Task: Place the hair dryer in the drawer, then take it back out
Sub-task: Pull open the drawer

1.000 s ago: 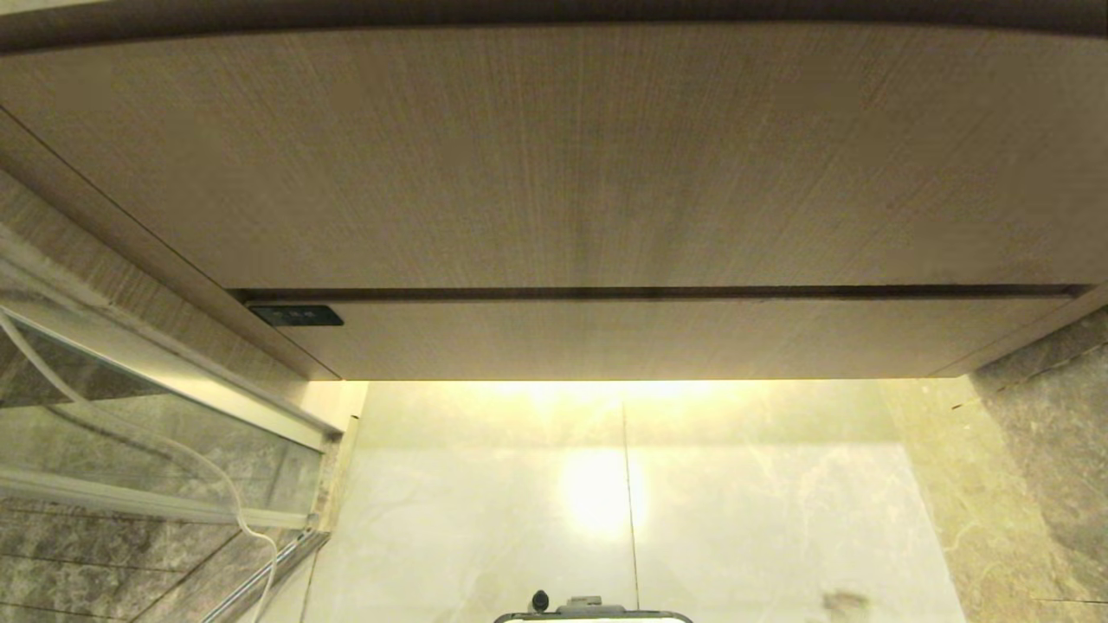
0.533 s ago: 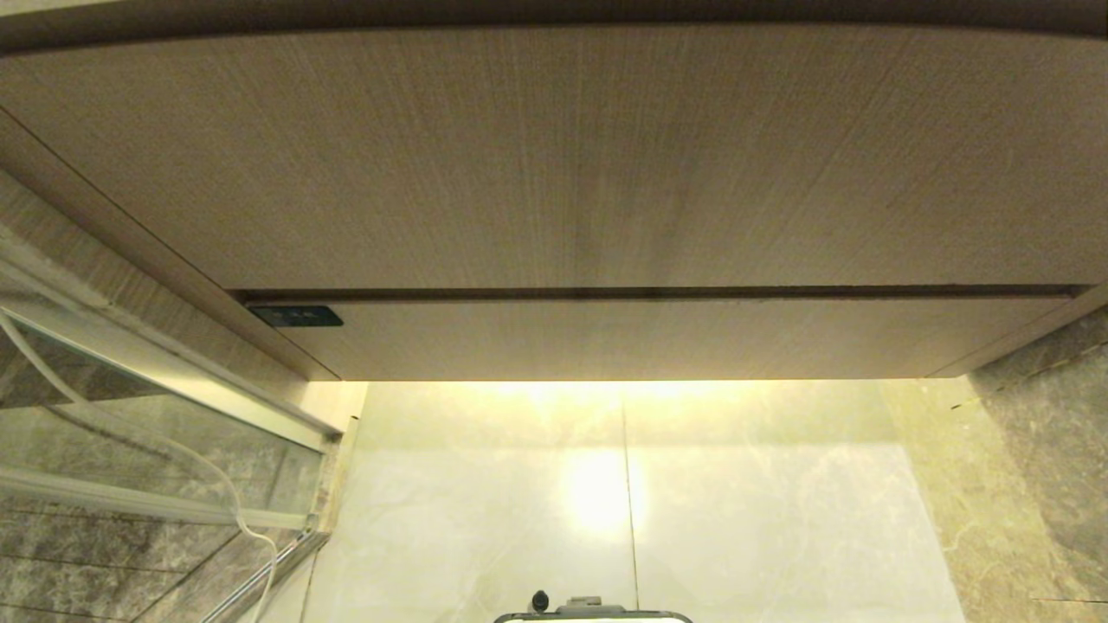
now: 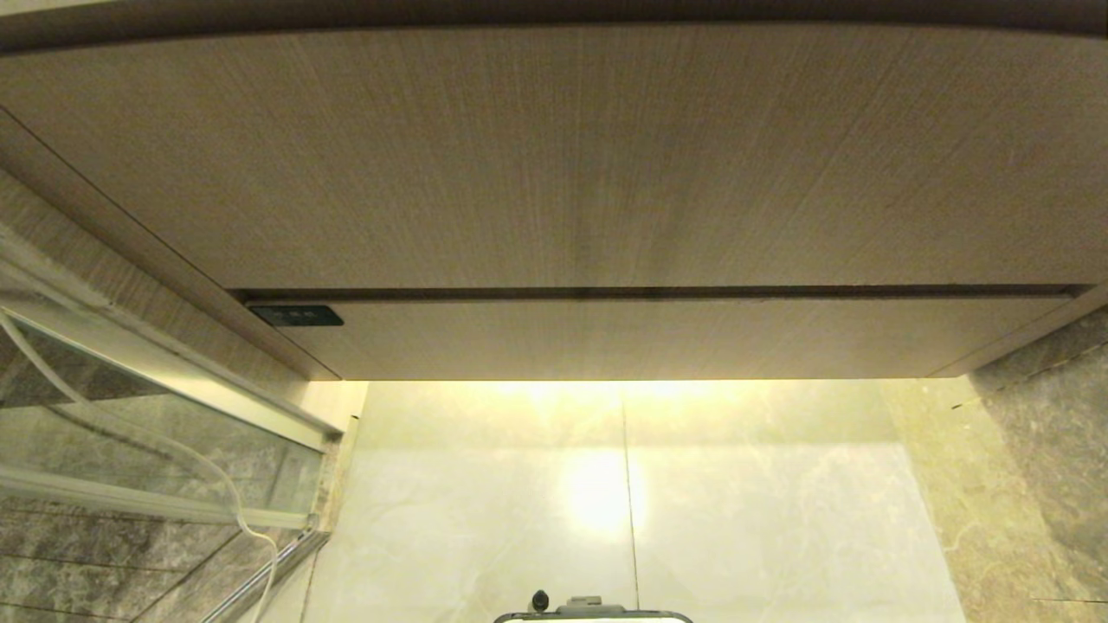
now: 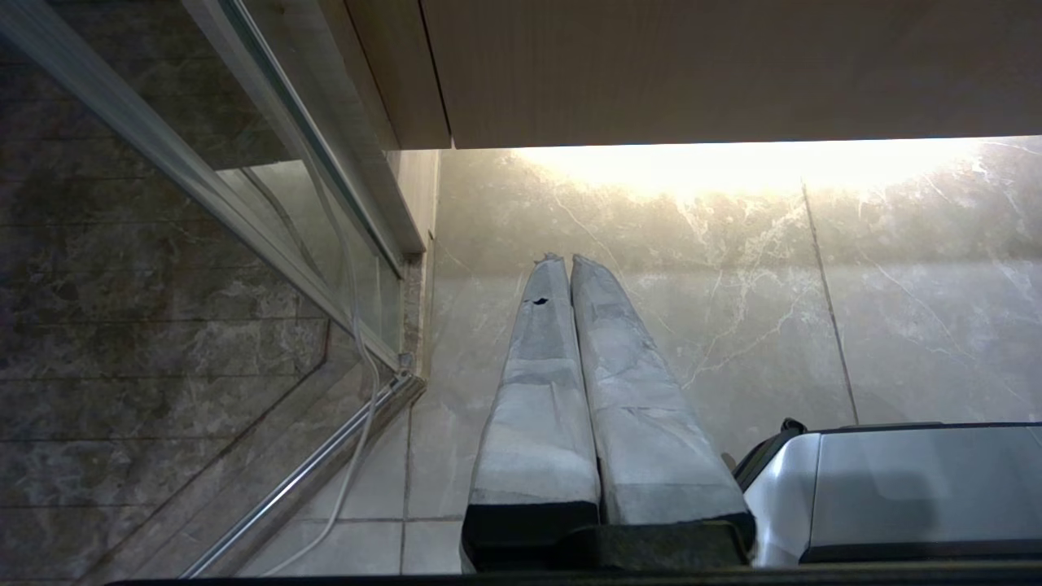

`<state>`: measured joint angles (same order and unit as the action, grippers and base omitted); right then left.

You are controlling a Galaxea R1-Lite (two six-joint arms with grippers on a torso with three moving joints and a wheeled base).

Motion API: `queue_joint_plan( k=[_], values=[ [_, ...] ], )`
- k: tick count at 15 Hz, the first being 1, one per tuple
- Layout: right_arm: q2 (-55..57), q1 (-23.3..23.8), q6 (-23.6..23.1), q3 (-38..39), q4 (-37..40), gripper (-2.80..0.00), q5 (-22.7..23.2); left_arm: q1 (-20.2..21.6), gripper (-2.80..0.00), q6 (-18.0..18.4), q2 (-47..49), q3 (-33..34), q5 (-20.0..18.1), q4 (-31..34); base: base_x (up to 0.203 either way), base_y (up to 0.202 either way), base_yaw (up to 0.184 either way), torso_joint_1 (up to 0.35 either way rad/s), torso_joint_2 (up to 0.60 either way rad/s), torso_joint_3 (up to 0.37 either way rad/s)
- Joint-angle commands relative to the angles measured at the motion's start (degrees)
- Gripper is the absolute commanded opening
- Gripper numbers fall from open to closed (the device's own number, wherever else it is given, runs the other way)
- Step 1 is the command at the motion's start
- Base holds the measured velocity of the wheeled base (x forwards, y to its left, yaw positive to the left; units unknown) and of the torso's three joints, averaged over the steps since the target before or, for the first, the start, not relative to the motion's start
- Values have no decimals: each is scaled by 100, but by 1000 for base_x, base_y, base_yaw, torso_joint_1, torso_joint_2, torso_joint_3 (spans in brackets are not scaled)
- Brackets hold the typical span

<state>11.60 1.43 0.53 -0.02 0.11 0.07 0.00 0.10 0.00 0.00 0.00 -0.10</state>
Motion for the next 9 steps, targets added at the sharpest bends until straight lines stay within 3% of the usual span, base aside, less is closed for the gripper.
queue_joint_plan(
  k=[1, 9],
  values=[
    [-776, -80, 39, 11, -13, -280, -5, 0, -280, -1, -8, 0, 0, -8, 0, 0, 0, 0, 0, 0],
    [-1169, -125, 176, 11, -46, -280, -25, 0, -280, -1, -9, 0, 0, -7, 0, 0, 0, 0, 0, 0]
  ],
)
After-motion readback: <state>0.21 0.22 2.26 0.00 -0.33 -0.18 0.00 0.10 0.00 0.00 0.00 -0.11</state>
